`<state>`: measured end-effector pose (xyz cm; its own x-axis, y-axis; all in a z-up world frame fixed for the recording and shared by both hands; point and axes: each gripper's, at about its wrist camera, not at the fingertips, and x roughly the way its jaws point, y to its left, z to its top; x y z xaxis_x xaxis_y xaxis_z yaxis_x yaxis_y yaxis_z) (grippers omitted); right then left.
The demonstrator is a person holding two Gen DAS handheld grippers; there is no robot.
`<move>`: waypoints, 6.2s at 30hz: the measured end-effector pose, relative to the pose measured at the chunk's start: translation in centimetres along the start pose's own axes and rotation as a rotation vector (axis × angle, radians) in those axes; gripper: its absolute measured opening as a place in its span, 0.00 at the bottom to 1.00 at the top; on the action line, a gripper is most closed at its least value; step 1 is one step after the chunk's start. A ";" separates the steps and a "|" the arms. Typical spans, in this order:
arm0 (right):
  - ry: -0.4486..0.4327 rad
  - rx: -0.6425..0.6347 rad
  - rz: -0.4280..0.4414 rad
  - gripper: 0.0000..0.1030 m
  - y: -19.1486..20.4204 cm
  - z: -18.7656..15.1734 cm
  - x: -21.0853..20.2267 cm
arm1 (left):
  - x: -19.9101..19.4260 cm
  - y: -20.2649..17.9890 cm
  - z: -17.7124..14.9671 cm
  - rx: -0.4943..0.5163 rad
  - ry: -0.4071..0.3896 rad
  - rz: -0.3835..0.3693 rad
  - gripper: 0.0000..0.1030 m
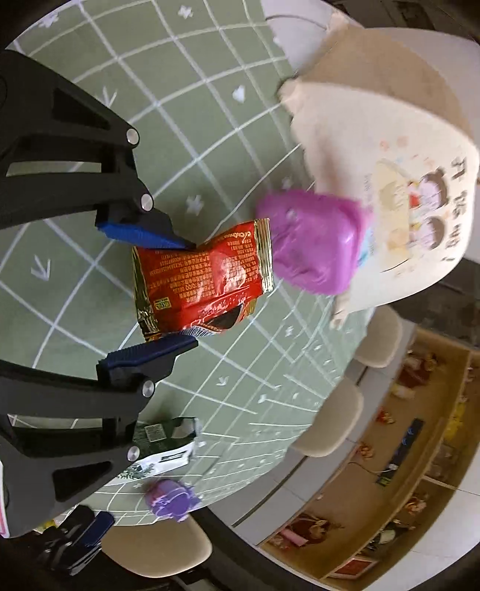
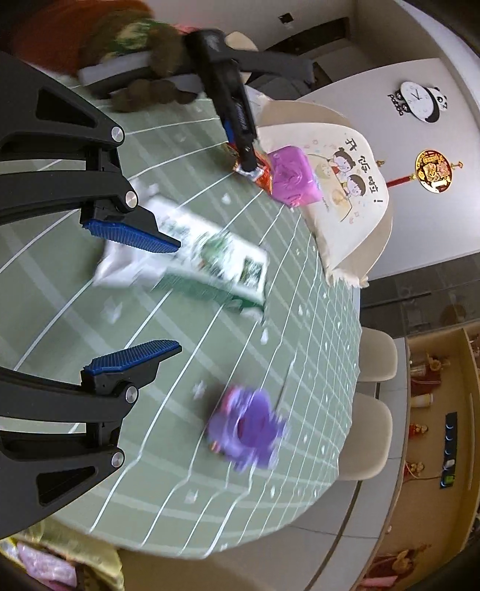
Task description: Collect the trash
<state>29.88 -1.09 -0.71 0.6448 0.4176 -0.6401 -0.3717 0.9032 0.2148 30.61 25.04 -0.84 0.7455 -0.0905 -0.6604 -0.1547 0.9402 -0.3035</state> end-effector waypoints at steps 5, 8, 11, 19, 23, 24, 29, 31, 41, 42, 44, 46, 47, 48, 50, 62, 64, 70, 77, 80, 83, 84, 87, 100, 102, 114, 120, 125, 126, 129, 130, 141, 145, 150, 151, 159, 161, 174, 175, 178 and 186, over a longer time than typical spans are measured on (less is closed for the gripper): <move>0.023 0.009 -0.026 0.45 1.4 2.0 3.0 | -0.4 0.5 0.1 -0.024 0.009 -0.051 0.42; 0.066 0.037 -0.024 0.45 1.1 2.6 4.7 | -0.6 0.2 0.1 -0.017 0.010 -0.071 0.43; 0.074 0.071 -0.008 0.48 0.9 2.7 5.5 | -0.8 -0.2 0.0 -0.008 0.012 -0.087 0.43; 0.152 0.087 0.111 0.52 1.8 2.7 7.4 | -0.9 -0.1 0.2 -0.019 0.026 -0.112 0.44; 0.203 0.051 0.130 0.52 2.4 2.4 7.9 | -0.8 0.5 0.3 -0.039 0.026 -0.111 0.44; 0.201 0.037 0.121 0.52 2.6 2.4 7.8 | -0.8 0.5 0.3 -0.043 0.029 -0.113 0.44; 0.180 -0.014 0.076 0.52 2.8 2.9 6.9 | -0.8 0.4 0.1 -0.042 0.036 -0.124 0.44; 0.187 0.017 0.101 0.52 2.3 3.3 7.0 | -0.7 0.3 0.1 -0.037 0.044 -0.133 0.44; 0.171 -0.072 0.078 0.30 2.1 4.7 5.3 | -0.2 -1.1 -0.4 0.026 0.086 -0.163 0.45; 0.151 -0.092 0.055 0.30 2.2 4.6 4.6 | -0.3 -1.2 -0.4 0.034 0.082 -0.164 0.45; 0.120 -0.123 0.030 0.30 2.3 4.5 3.3 | -0.2 -1.6 -0.6 0.056 0.082 -0.162 0.45; 0.096 -0.151 0.003 0.30 2.3 4.2 2.1 | 0.1 -2.1 -0.8 0.079 0.092 -0.146 0.45; 0.084 -0.166 -0.014 0.30 2.3 4.1 1.7 | 0.6 -2.3 -1.0 0.093 0.108 -0.122 0.45; 0.066 -0.187 -0.041 0.30 2.4 3.9 1.0 | 0.9 -2.4 -1.1 0.099 0.118 -0.107 0.46; 0.051 -0.203 -0.057 0.30 2.3 3.5 0.3 | 2.0 -2.3 -1.4 0.102 0.146 -0.069 0.47; -0.023 -0.218 -0.070 0.30 0.8 0.9 -3.7 | -2.4 -3.9 -1.2 0.117 -0.001 -0.076 0.37; -0.039 -0.204 -0.067 0.30 0.2 0.8 -4.5 | -3.0 -4.6 -1.6 0.120 0.000 -0.090 0.37; -0.077 -0.188 -0.093 0.30 -1.4 0.0 -6.9 | -4.1 -8.5 -2.9 0.176 0.004 -0.140 0.37; -0.120 -0.168 -0.152 0.30 -4.0 -1.3 -10.0 | -4.9 -13.9 -4.9 0.272 0.016 -0.198 0.37; -0.134 -0.142 -0.174 0.30 -5.7 -2.0 -11.4 | -5.1 -16.3 -5.8 0.306 0.028 -0.230 0.37; -0.157 -0.116 -0.204 0.30 -7.7 -2.7 -13.1 | -5.2 -19.1 -6.8 0.342 0.045 -0.272 0.37; -0.161 -0.110 -0.213 0.30 -8.2 -2.9 -13.5 | -5.2 -19.8 -7.1 0.349 0.051 -0.281 0.37; -0.176 -0.084 -0.242 0.30 -10.4 -3.8 -15.1 | -4.9 -22.7 -8.1 0.378 0.075 -0.321 0.37; -0.198 0.082 -0.391 0.30 -21.5 -9.7 -22.2 | -2.8 -35.1 -14.9 0.529 0.191 -0.465 0.37; -0.198 0.103 -0.408 0.30 -22.8 -10.5 -22.8 | -2.2 -36.5 -16.2 0.547 0.213 -0.481 0.37; -0.186 0.245 -0.456 0.30 -29.4 -15.3 -24.9 | 1.9 -42.7 -22.1 0.597 0.372 -0.564 0.37; -0.166 0.272 -0.455 0.30 -30.8 -16.2 -24.4 | 4.0 -44.6 -24.5 0.605 0.418 -0.601 0.38; -0.152 0.287 -0.453 0.30 -31.3 -16.9 -24.0 | 5.8 -45.2 -24.8 0.554 0.445 -0.632 0.52; -0.151 0.287 -0.453 0.30 -31.4 -16.9 -23.9 | 5.9 -45.1 -24.7 0.543 0.447 -0.631 0.52; -0.145 0.292 -0.446 0.30 -31.6 -16.9 -23.5 | 5.7 -44.2 -23.8 0.527 0.423 -0.611 0.55; -0.144 0.294 -0.443 0.30 -31.6 -16.8 -23.4 | 5.5 -43.9 -23.4 0.523 0.411 -0.605 0.55; 0.039 0.323 -0.378 0.30 -30.8 -15.9 -13.1 | 1.9 -38.8 -20.7 0.444 0.296 -0.553 0.55; 0.146 0.331 -0.389 0.30 -30.7 -16.7 -10.0 | 0.7 -37.5 -20.3 0.451 0.261 -0.548 0.56; 0.219 0.313 -0.413 0.30 -30.1 -16.7 -8.3 | -0.1 -36.5 -20.2 0.449 0.242 -0.560 0.56; 0.230 0.307 -0.417 0.30 -29.9 -16.8 -8.0 | -0.3 -36.3 -20.2 0.449 0.241 -0.565 0.56; 0.151 0.344 -0.402 0.37 -29.2 -16.7 -9.6 | -2.0 -34.2 -20.1 0.452 0.199 -0.572 0.63; 0.120 0.352 -0.409 0.51 -29.0 -17.0 -10.7 | -2.5 -33.6 -20.1 0.454 0.181 -0.559 0.64; -0.054 0.315 -0.390 0.53 -20.9 -17.2 -19.6 | -7.4 -26.6 -20.9 0.449 0.081 -0.423 0.87; -0.079 0.291 -0.389 0.53 -19.4 -17.2 -20.3 | -8.7 -25.6 -21.2 0.458 0.042 -0.404 0.87; -0.129 0.237 -0.397 0.53 -15.2 -17.9 -22.7 | -11.6 -23.3 -22.0 0.476 -0.044 -0.344 0.87; -0.158 0.159 -0.325 0.53 -6.8 -20.6 -24.1 | -16.5 -18.9 -24.5 0.498 -0.128 -0.127 0.87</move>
<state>3.12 -19.37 -1.93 0.8116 0.1060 -0.5746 -0.0307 0.9898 0.1392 5.36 0.71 -1.03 0.8165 -0.2020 -0.5409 0.2452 0.9694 0.0081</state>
